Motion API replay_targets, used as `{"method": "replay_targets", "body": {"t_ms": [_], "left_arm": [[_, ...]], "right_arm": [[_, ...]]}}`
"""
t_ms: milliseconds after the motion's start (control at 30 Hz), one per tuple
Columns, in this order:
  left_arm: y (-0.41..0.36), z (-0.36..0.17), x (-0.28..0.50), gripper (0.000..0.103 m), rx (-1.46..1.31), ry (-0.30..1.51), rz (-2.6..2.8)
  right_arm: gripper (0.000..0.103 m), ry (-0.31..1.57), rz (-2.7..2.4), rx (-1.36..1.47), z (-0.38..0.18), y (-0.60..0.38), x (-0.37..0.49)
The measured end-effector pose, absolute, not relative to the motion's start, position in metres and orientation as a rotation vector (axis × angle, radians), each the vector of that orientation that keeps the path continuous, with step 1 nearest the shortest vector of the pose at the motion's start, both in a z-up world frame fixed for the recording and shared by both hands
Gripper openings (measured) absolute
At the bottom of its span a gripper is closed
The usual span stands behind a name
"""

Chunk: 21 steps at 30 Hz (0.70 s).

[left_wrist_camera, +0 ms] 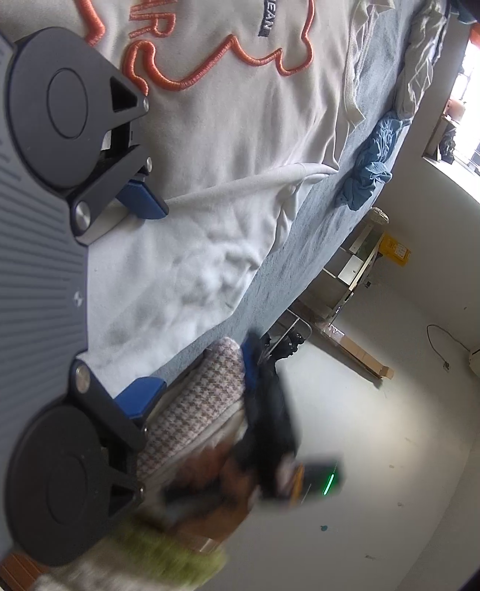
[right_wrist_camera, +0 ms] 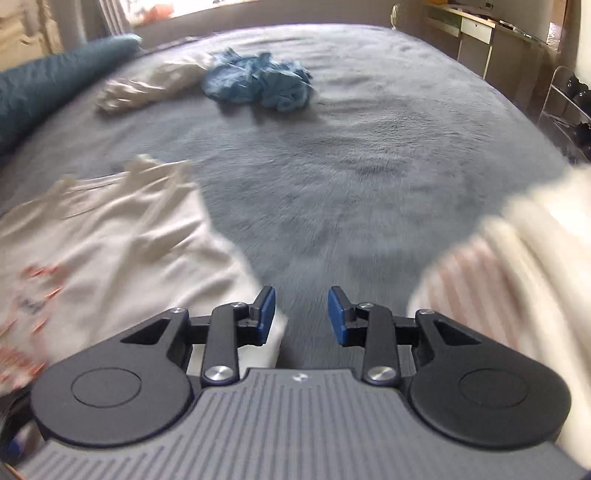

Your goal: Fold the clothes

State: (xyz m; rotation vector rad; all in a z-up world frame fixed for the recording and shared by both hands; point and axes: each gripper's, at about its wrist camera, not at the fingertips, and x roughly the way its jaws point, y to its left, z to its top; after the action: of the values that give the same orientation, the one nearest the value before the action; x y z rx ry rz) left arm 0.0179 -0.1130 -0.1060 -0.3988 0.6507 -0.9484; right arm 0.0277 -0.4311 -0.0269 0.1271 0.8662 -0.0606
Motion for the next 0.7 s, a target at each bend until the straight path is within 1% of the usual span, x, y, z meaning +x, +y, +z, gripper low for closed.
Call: {"method": "replay_targets", "body": {"t_ms": [167,300,367,500,633,700], "left_arm": [[-0.106,-0.073,-0.003,0.093,-0.367,0.546,-0.834],[-0.116,-0.055,-0.036,0.093,-0.236,0.616,-0.79],[-0.123,-0.057,-0.059,0.093,-0.132,0.656,-0.747],[-0.134,-0.067,-0.112,0.093,0.054,0.672,-0.77],[-0.141,-0.088,-0.166,0.093,0.283,0.636,-0.728],[-0.135,-0.093,-0.185,0.093,0.324,0.59,-0.688]], "right_arm": [[0.031,0.805,0.03,0.169,-0.018,-0.415,-0.058],[0.031,0.772,0.125,0.171,-0.031,-0.394,-0.084],[0.031,0.756,0.174,0.16,-0.044,-0.381,-0.093],[0.031,0.733,0.243,0.12,-0.068,-0.358,-0.124],[0.032,0.698,0.235,0.002,-0.085,-0.339,-0.178],[0.035,0.658,0.235,-0.078,-0.087,-0.329,-0.207]]}}
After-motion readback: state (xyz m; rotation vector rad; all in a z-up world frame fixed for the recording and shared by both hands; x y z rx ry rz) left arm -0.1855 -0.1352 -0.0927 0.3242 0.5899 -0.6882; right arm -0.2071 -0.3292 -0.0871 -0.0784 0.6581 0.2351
